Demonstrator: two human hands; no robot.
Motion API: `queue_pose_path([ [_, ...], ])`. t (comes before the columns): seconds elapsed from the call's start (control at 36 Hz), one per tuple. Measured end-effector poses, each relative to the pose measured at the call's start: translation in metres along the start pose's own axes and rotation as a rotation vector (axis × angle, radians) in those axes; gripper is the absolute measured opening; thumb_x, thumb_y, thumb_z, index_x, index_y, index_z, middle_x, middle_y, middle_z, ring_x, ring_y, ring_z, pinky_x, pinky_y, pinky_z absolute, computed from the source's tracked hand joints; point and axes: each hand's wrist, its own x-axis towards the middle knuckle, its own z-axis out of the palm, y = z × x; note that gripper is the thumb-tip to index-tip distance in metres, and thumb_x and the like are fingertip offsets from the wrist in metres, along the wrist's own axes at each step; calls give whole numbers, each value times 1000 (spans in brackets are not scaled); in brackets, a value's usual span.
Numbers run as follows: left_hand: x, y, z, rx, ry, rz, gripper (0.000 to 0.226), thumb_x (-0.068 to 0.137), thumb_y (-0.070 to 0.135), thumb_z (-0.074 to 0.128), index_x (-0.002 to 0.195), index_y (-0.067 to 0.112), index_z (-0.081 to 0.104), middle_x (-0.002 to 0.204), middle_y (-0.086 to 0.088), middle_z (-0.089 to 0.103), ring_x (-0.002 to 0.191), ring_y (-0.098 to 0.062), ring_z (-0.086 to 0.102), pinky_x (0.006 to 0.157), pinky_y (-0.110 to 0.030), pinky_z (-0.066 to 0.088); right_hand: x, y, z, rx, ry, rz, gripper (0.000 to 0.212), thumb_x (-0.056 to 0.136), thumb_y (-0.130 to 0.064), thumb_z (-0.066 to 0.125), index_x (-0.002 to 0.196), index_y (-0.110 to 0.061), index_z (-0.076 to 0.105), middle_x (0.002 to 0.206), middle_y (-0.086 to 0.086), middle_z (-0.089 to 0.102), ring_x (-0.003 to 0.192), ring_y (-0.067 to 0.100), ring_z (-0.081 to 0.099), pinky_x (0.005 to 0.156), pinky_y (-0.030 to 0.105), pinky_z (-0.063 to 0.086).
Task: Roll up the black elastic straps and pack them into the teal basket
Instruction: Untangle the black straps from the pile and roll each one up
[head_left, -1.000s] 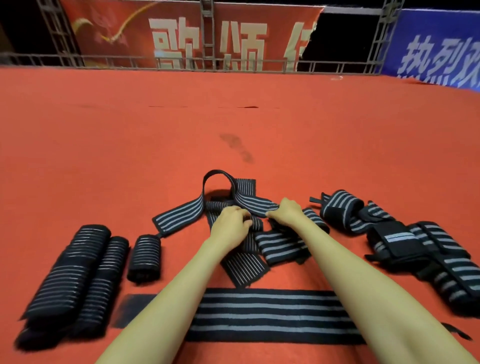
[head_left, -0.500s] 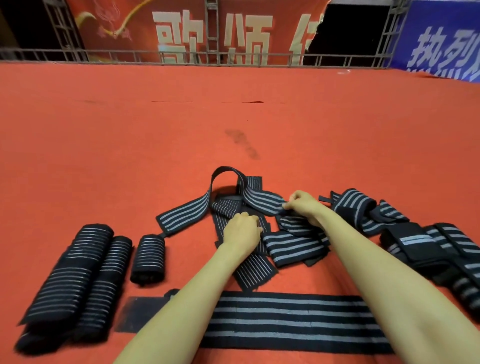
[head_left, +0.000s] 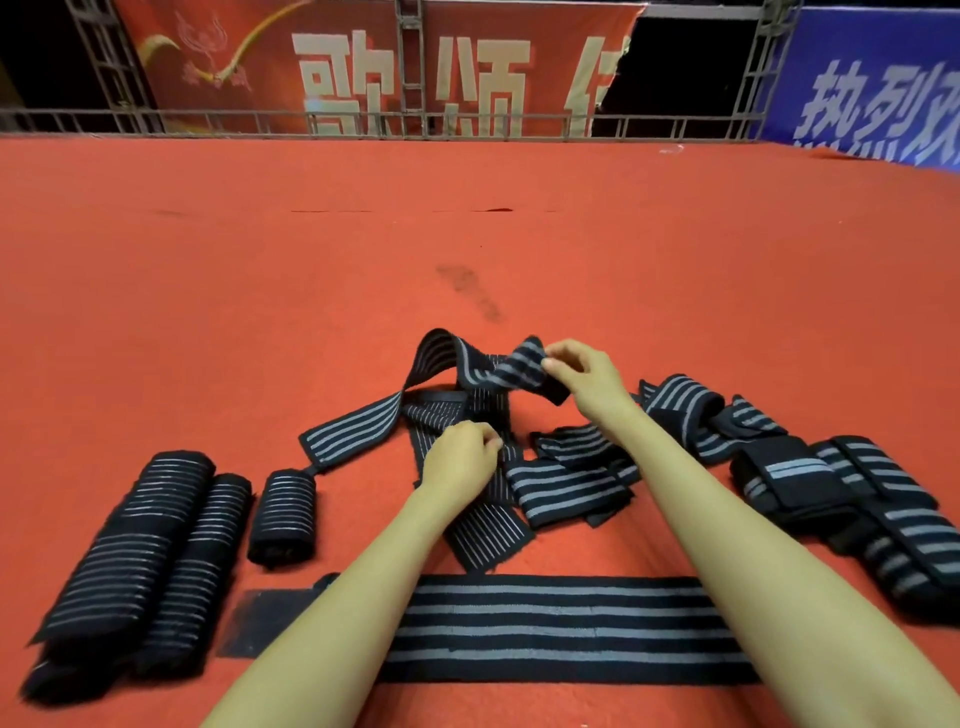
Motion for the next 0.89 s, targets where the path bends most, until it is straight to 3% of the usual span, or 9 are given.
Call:
queue_pose_path([
  [0.06, -4, 4, -7, -128, 242, 78, 15, 92, 20, 54, 102, 15, 65, 104, -2, 64, 100, -23, 59, 86, -38, 46, 3, -17, -4, -42, 31, -89, 12, 91, -15, 62, 101, -16, 69, 103, 6, 68, 96, 17, 60, 86, 29, 46],
  [0.17, -9, 24, -34, -324, 568, 299, 24, 89, 15, 58, 112, 7, 58, 107, -5, 56, 103, -23, 53, 94, -33, 41, -8, -47, -13, -75, -86, -209, 21, 87, -14, 68, 107, -19, 70, 98, 0, 71, 88, 6, 63, 78, 13, 45],
  [0.25, -6, 32, -60, -256, 452, 396, 38, 90, 18, 58, 127, 8, 54, 125, -7, 54, 120, -19, 43, 107, -27, 28, -24, -66, -19, -24, -169, -291, 28, 88, -9, 65, 112, -23, 66, 91, -9, 70, 86, 3, 63, 83, 17, 49],
  [0.31, -6, 30, -75, -190, 274, 411, 37, 92, 24, 58, 128, 14, 55, 129, -1, 54, 124, -18, 44, 111, -41, 26, -34, -76, -25, -14, -183, -341, 31, 89, -6, 63, 115, -23, 64, 91, -11, 71, 86, 2, 64, 83, 19, 50],
  [0.42, -18, 32, -101, -139, 208, 412, 24, 88, 32, 64, 109, 21, 66, 104, 8, 63, 105, -13, 53, 109, -45, 21, -50, -89, -31, 118, -166, -389, 33, 87, -3, 65, 110, -26, 61, 92, -6, 71, 83, 4, 65, 75, 22, 52],
  [0.56, -40, 49, -125, -526, 269, 269, 9, 86, 23, 67, 93, 19, 71, 90, 9, 71, 87, -4, 62, 80, -17, 43, -72, -94, -34, 375, -138, -315, 39, 84, -6, 70, 119, -17, 56, 111, -3, 65, 103, 4, 62, 95, 24, 48],
  [0.67, -54, 60, -137, -810, 239, 138, 5, 88, 19, 66, 90, 17, 70, 83, 7, 71, 78, -4, 63, 73, -17, 48, -91, -77, -25, 346, -294, -135, 52, 78, -9, 75, 124, -13, 54, 119, 3, 63, 109, 15, 62, 96, 27, 49],
  [0.81, -65, 73, -143, -1142, 156, -44, 7, 86, 16, 68, 90, 12, 68, 85, -5, 69, 79, -20, 66, 76, -37, 53, -116, -63, 4, 336, -404, -53, 34, 84, -9, 71, 116, -12, 63, 109, -4, 71, 104, 8, 65, 93, 22, 49],
  [0.89, -70, 79, -151, -1248, 122, -82, 6, 88, 15, 66, 92, 12, 64, 71, 0, 66, 55, -10, 60, 50, -19, 47, -123, -60, 13, 361, -308, -33, 20, 89, -7, 64, 109, -9, 65, 104, -3, 71, 96, 3, 66, 88, 18, 48],
])
